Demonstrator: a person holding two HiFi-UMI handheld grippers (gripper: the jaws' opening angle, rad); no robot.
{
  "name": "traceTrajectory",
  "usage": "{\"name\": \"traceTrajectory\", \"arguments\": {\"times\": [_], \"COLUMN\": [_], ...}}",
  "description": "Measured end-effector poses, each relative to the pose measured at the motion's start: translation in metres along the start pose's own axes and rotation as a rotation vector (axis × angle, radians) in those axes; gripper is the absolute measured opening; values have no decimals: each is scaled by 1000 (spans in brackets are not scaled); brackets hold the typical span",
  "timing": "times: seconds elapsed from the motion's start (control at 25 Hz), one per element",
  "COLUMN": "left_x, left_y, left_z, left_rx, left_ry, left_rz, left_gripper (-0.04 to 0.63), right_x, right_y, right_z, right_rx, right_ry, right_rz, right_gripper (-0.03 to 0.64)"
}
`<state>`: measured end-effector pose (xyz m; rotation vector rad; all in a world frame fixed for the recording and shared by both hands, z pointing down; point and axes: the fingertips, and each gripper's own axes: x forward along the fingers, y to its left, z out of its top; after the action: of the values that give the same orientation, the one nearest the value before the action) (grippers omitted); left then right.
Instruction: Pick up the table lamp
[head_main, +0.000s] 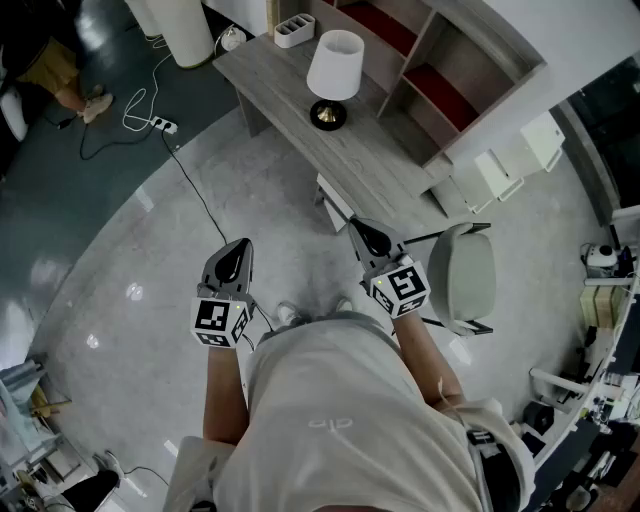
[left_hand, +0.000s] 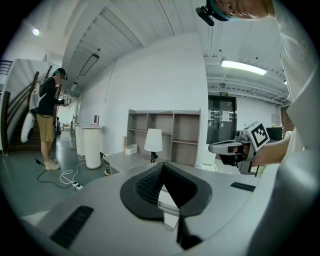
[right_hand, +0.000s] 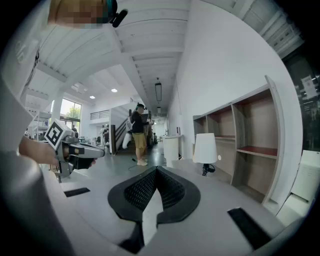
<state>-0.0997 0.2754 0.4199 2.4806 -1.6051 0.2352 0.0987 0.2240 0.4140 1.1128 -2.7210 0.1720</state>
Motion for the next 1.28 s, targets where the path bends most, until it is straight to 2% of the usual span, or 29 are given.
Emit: {"name": "traceTrajectory", "arguments": {"times": [0.16, 0.32, 0.64, 0.8, 0.92, 1.28], "left_x": [-2, -9, -4, 18, 43, 151], "left_y": [14, 31, 56, 59, 68, 96], "left_z": [5, 1, -20, -25, -28, -7], "left_rx": [3, -10, -51, -33, -45, -68], "left_ry": [-15, -14, 29, 53, 78, 108], "left_rz": [2, -12, -38, -68, -60, -45], "left_gripper": [15, 14, 14, 15, 15, 15], "right_x": [7, 17, 32, 48, 67, 136], "right_y": [11, 24, 39, 19, -7, -103], "right_z": [-3, -7, -20, -25, -23, -4], "right_rx": [-19, 11, 30, 75, 88, 139], "right_ry": [19, 31, 51, 50, 38, 35], "right_rz": [-9, -28, -36, -61, -70, -45], "right_gripper": [25, 26, 26, 26, 26, 26]}}
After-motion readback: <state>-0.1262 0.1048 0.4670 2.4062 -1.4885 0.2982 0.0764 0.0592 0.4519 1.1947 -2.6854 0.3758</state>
